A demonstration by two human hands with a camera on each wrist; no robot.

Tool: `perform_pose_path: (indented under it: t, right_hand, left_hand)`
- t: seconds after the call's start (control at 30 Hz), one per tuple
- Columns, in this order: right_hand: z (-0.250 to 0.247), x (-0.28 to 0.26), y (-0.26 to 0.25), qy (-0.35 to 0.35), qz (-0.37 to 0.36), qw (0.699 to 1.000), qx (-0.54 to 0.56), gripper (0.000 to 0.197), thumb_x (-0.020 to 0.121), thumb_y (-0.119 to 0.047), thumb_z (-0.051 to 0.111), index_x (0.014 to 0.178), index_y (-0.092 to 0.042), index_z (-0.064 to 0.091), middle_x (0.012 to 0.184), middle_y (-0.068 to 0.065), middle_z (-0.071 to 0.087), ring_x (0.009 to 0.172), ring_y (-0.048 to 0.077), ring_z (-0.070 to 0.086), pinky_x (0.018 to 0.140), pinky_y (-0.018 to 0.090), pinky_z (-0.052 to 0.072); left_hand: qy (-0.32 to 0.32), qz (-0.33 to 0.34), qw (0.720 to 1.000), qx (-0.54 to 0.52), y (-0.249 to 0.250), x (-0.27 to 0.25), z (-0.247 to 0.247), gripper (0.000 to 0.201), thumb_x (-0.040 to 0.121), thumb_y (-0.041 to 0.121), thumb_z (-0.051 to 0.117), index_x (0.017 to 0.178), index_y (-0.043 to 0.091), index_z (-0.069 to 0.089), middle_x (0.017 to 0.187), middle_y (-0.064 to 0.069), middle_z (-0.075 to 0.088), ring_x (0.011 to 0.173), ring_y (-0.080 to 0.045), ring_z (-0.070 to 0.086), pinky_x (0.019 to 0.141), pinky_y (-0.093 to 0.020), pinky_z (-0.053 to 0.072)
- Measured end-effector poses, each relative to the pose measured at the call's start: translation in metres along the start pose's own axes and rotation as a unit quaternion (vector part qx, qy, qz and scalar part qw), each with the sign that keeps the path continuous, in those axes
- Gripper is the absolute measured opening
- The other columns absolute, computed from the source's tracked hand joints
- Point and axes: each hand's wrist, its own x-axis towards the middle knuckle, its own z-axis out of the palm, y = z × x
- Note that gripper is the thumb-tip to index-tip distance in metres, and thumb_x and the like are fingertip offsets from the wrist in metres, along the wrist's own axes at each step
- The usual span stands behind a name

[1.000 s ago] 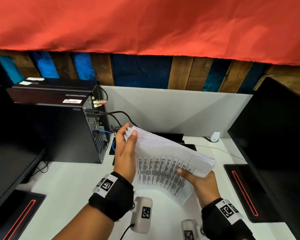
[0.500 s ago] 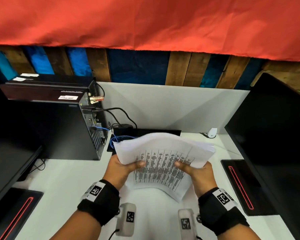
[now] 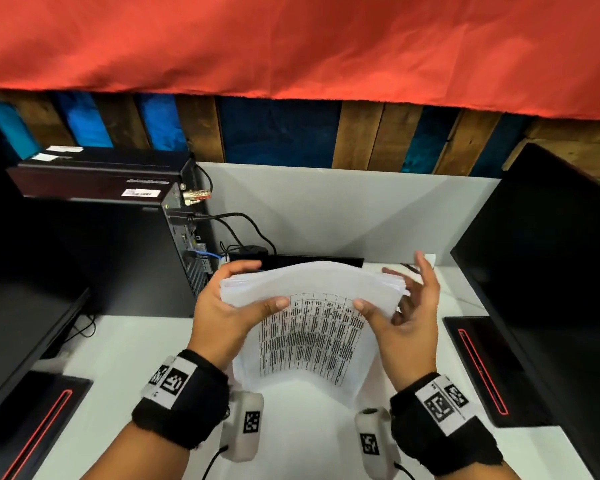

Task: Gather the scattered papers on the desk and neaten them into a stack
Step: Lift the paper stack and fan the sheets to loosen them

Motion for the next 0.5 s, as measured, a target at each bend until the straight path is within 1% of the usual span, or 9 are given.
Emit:
perform_pose_path:
  t: [0.07,0.13,0.2,0.27,0.33,0.4,0.43,0.47,0.5]
  right_hand:
    - [0.003,-0.007,0.001,0.002,-0.105,0.988,-0.109,0.086,0.074,-0.008,0.08,0.133,-0.054,0.036,0.131,-0.017,0.046,0.119,-0.002,0.051,0.097,0.018,0.047]
    - [0.005,-0.011,0.003,-0.009,-0.179,0.962,-0.207,0.065,0.078,-0.018,0.077,0.127,-0.05,0.049,0.138,-0.015,0.033,0.124,-0.007,0.04,0.099,0.006,0.038]
    - [0.008,-0.014,0.005,-0.011,-0.186,0.953,-0.239,0.05,0.08,-0.022,0.076,0.122,-0.043,0.058,0.142,-0.011,0.028,0.123,-0.011,0.037,0.097,0.001,0.034]
    - [0.009,-0.016,0.007,-0.006,-0.179,0.954,-0.239,0.048,0.08,-0.022,0.076,0.12,-0.04,0.058,0.143,-0.006,0.027,0.122,-0.017,0.033,0.093,-0.004,0.031]
    - [0.009,-0.017,0.007,-0.019,-0.155,0.963,-0.222,0.049,0.08,-0.023,0.075,0.12,-0.042,0.055,0.142,-0.004,0.028,0.12,-0.022,0.033,0.09,-0.003,0.037]
    - [0.006,-0.019,0.007,-0.03,-0.136,0.966,-0.216,0.052,0.08,-0.027,0.074,0.122,-0.046,0.051,0.138,-0.002,0.034,0.118,-0.023,0.034,0.089,-0.002,0.038]
    - [0.005,-0.02,0.007,-0.031,-0.138,0.965,-0.221,0.055,0.08,-0.029,0.074,0.124,-0.048,0.049,0.136,-0.001,0.036,0.119,-0.02,0.036,0.091,-0.002,0.036]
    - [0.004,-0.02,0.008,-0.032,-0.141,0.964,-0.225,0.057,0.08,-0.029,0.074,0.125,-0.049,0.047,0.134,-0.001,0.037,0.122,-0.014,0.037,0.095,0.003,0.036]
    - [0.004,-0.02,0.008,-0.035,-0.139,0.964,-0.225,0.059,0.08,-0.03,0.074,0.126,-0.052,0.045,0.132,-0.002,0.038,0.127,-0.003,0.039,0.099,0.012,0.038]
  left_hand:
    - [0.036,0.031,0.999,-0.013,0.004,-0.006,0.006,0.051,0.064,0.027,0.083,0.107,0.012,0.061,0.086,0.01,0.073,0.078,-0.004,0.07,0.066,-0.016,0.054]
    - [0.08,0.054,0.995,-0.002,0.007,-0.007,0.013,0.046,0.071,0.037,0.077,0.105,0.01,0.062,0.085,0.011,0.07,0.077,-0.003,0.067,0.068,-0.017,0.053]
    - [0.124,0.058,0.99,0.029,0.008,-0.004,0.017,0.03,0.078,0.03,0.075,0.099,0.01,0.064,0.084,0.01,0.068,0.077,-0.006,0.065,0.072,-0.024,0.055]
    - [0.151,0.051,0.986,0.05,0.005,-0.001,0.016,0.019,0.083,0.022,0.071,0.096,0.011,0.064,0.087,0.007,0.067,0.079,-0.009,0.064,0.078,-0.031,0.054]
    - [0.156,0.051,0.985,0.058,0.004,0.001,0.012,0.015,0.084,0.019,0.069,0.097,0.014,0.063,0.09,0.005,0.067,0.083,-0.011,0.064,0.082,-0.032,0.053]
    - [0.149,0.059,0.985,0.064,0.004,0.001,0.011,0.013,0.086,0.017,0.066,0.099,0.015,0.062,0.092,0.004,0.067,0.086,-0.012,0.064,0.083,-0.031,0.053]
    - [0.143,0.063,0.985,0.068,0.004,0.0,0.012,0.012,0.088,0.017,0.064,0.099,0.014,0.062,0.092,0.003,0.067,0.086,-0.012,0.064,0.081,-0.03,0.052]
    - [0.138,0.064,0.986,0.073,0.004,-0.001,0.011,0.011,0.09,0.017,0.062,0.1,0.013,0.062,0.093,0.003,0.067,0.085,-0.009,0.064,0.079,-0.028,0.052]
    - [0.132,0.063,0.986,0.077,0.003,-0.002,0.012,0.011,0.091,0.019,0.06,0.099,0.013,0.062,0.093,0.004,0.066,0.084,-0.006,0.063,0.077,-0.026,0.051]
